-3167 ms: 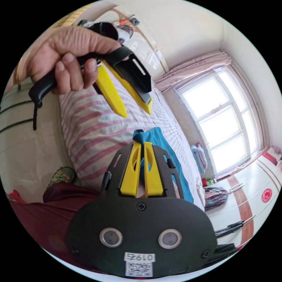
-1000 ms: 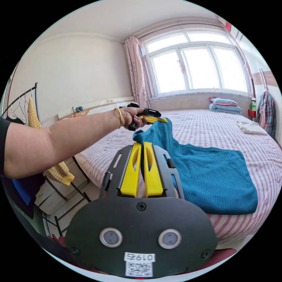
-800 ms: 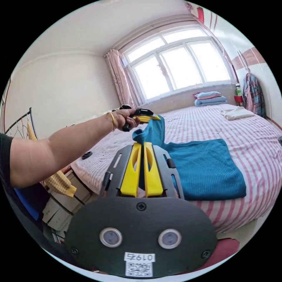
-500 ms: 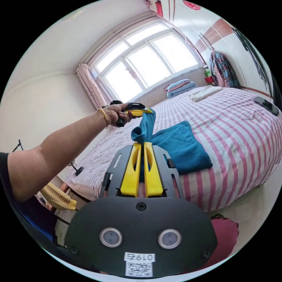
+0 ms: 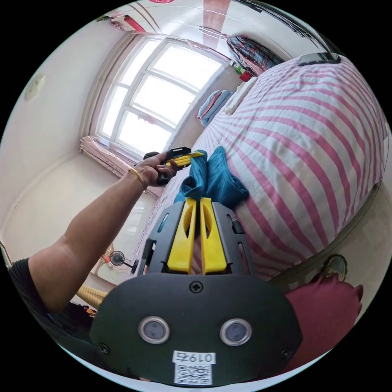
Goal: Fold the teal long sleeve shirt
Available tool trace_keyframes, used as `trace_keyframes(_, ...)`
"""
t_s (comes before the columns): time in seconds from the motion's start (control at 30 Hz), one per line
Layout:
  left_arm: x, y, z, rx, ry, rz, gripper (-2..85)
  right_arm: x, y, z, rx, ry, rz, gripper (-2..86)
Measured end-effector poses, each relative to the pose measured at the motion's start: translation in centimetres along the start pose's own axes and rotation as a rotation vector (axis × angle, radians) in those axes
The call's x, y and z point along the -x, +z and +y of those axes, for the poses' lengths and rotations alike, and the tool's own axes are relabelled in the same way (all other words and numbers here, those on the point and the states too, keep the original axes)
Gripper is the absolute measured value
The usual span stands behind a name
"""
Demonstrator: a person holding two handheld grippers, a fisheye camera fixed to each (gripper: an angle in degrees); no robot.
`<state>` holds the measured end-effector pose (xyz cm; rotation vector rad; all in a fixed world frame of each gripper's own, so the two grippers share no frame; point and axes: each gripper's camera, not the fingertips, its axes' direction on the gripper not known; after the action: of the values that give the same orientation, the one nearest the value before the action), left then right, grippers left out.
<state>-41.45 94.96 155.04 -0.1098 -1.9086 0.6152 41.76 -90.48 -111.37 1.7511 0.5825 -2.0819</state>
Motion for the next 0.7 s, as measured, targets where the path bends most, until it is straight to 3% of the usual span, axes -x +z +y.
trace_keyframes(0.7, -20.8, 0.3, 2.0, 0.046, -0.012, -0.022, 5.8, -3.2, -1.1, 10.1, -0.048, 0.109, 0.017, -0.3)
